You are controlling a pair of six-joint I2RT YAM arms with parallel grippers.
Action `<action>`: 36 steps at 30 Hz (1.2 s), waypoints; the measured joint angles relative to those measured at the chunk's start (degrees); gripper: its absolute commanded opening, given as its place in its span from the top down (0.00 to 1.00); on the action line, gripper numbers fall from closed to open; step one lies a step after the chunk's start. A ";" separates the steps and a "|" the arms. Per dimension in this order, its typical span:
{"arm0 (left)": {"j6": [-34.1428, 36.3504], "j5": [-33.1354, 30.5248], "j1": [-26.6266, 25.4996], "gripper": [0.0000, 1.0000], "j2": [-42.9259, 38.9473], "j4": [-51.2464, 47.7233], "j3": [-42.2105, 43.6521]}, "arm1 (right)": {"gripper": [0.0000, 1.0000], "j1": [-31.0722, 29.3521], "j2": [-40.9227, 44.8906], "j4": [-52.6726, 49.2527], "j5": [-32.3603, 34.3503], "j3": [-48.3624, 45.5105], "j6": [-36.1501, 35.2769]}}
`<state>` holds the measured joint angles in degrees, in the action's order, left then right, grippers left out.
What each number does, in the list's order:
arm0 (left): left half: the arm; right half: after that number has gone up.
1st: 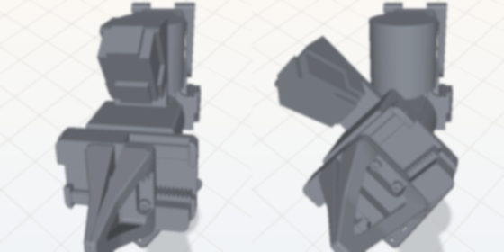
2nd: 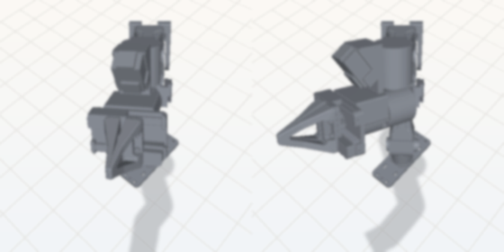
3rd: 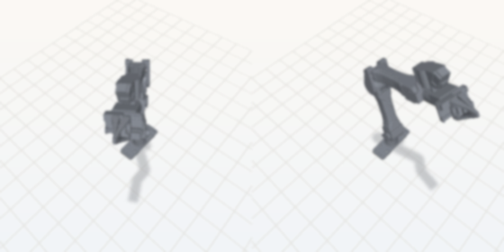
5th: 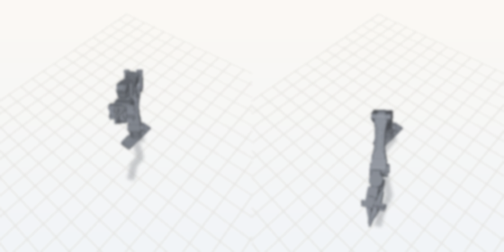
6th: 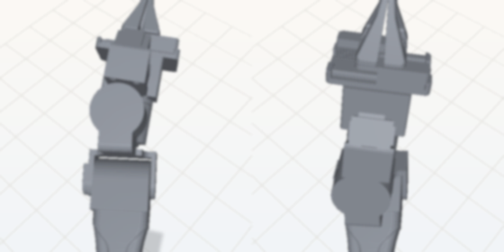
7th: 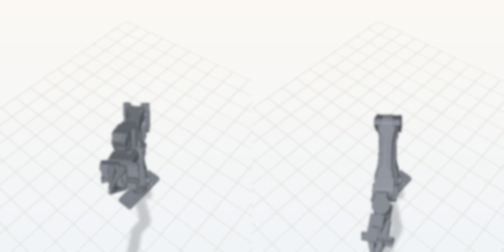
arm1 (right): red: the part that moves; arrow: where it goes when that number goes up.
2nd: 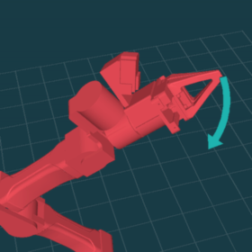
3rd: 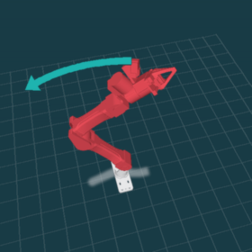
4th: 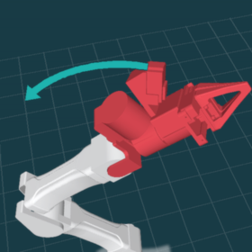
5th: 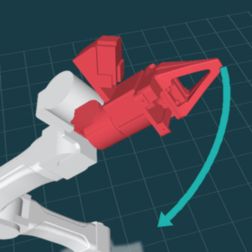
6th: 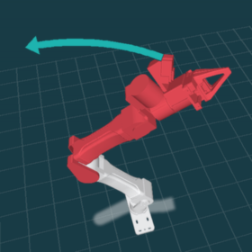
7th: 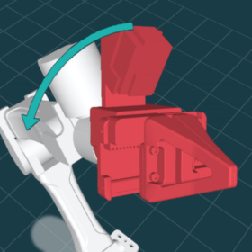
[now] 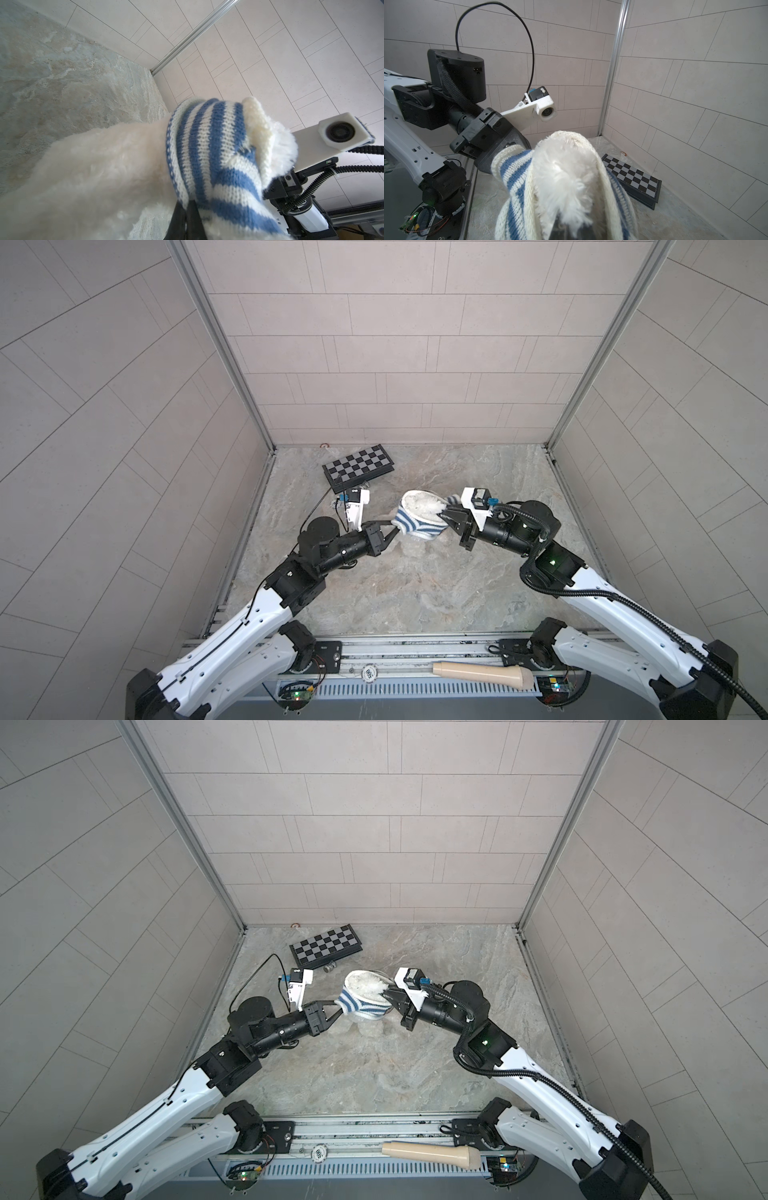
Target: Dress the teddy bear
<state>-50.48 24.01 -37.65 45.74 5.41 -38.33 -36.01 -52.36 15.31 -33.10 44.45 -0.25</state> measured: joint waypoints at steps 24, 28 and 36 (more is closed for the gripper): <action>19.80 -0.37 7.39 1.00 2.01 -18.29 -5.81 | 1.00 -1.25 3.98 -1.92 0.15 -0.87 2.32; 24.06 -2.21 7.37 1.00 3.21 -20.87 -7.58 | 1.00 -1.60 4.00 -0.33 -0.02 -1.40 4.13; 29.77 -5.49 7.32 1.00 6.56 -22.91 -8.22 | 1.00 -1.92 4.00 2.29 -1.05 -3.67 6.93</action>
<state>-20.71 18.52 -30.33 52.29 -17.50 -46.54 -37.93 -48.36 17.61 -34.15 40.77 6.68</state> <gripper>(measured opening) 0.041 0.067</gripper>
